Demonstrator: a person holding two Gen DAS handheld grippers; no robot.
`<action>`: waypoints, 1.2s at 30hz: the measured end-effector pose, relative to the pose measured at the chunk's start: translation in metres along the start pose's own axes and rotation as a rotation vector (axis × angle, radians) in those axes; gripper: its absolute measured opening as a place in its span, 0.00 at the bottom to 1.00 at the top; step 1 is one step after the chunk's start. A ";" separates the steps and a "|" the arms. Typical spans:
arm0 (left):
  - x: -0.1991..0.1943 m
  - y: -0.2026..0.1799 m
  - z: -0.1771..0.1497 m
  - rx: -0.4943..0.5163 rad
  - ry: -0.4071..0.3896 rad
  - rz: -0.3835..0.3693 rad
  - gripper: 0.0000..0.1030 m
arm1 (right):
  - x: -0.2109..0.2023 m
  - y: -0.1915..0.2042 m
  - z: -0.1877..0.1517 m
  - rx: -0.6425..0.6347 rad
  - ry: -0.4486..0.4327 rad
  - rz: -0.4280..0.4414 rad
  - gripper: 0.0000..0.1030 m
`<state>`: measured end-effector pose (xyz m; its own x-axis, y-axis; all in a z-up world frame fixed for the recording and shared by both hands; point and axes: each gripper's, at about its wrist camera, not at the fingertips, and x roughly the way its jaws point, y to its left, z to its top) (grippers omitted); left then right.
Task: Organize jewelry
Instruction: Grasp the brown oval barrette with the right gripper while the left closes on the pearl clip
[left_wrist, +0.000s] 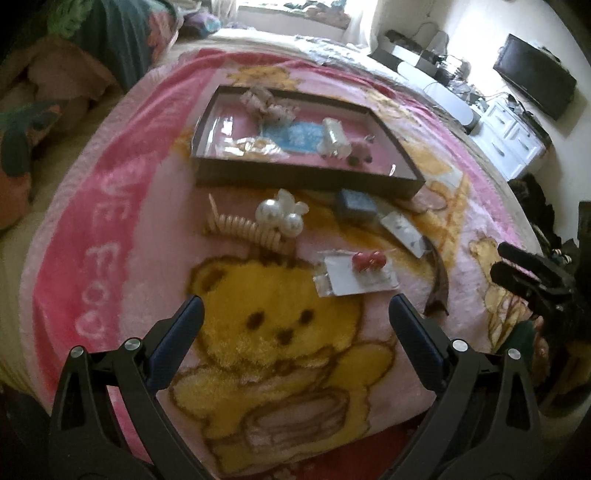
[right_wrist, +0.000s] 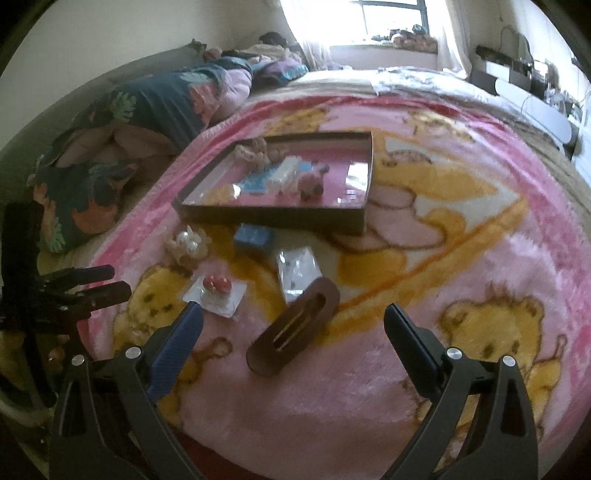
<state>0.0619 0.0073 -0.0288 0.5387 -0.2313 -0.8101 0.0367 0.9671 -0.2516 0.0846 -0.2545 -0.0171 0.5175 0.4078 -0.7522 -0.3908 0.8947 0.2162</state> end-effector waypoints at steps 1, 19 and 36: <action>0.002 0.002 -0.001 -0.007 0.002 0.000 0.91 | 0.004 0.000 -0.002 -0.001 0.009 0.004 0.95; 0.041 -0.017 0.048 0.187 -0.006 0.122 0.74 | 0.058 0.008 -0.012 0.082 0.119 0.055 0.85; 0.090 -0.033 0.068 0.312 0.065 0.164 0.48 | 0.058 -0.023 -0.011 0.190 0.068 0.074 0.27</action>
<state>0.1668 -0.0381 -0.0576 0.5044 -0.0669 -0.8609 0.2147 0.9754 0.0500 0.1151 -0.2536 -0.0725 0.4374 0.4661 -0.7690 -0.2718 0.8837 0.3810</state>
